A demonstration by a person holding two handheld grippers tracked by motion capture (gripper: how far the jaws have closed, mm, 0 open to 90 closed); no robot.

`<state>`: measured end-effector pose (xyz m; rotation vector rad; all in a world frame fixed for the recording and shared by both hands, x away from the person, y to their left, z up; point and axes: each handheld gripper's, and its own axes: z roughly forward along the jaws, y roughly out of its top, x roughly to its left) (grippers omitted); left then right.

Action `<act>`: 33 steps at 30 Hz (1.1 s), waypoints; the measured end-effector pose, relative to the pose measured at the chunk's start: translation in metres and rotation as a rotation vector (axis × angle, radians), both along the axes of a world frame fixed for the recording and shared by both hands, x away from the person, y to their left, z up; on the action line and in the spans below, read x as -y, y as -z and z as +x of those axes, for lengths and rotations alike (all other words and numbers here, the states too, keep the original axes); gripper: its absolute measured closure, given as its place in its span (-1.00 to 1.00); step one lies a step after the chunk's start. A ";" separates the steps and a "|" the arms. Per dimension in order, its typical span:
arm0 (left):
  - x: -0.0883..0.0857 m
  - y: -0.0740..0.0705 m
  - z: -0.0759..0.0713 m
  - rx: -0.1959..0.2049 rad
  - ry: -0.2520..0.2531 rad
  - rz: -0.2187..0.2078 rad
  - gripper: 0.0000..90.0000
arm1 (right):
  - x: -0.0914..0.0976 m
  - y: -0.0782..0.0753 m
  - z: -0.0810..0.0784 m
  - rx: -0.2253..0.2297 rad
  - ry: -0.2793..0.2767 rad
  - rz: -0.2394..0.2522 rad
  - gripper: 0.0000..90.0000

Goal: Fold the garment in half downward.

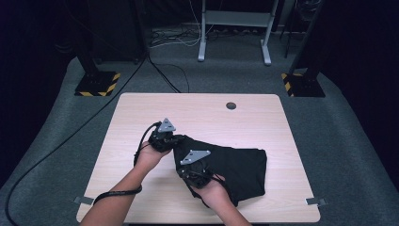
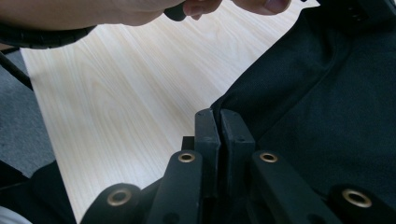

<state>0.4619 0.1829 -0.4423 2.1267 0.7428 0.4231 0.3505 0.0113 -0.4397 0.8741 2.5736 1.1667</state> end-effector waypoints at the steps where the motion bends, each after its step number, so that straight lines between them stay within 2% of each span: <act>1: 0.000 -0.002 0.000 0.004 -0.001 0.000 0.86 | 0.000 -0.002 0.001 0.000 -0.003 0.006 0.92; 10: -0.005 -0.024 -0.001 0.037 -0.004 0.007 0.86 | 0.000 -0.023 0.003 0.012 -0.015 0.056 0.92; 15: -0.009 -0.041 -0.003 0.066 -0.002 0.018 0.86 | -0.004 -0.035 0.004 0.028 -0.031 0.060 0.92; 27: -0.015 -0.065 -0.004 0.103 -0.010 0.032 0.86 | -0.015 -0.058 0.006 0.049 -0.054 0.083 0.92; 33: -0.022 -0.081 -0.007 0.124 -0.010 0.055 0.86 | -0.022 -0.068 0.006 0.064 -0.070 0.095 0.92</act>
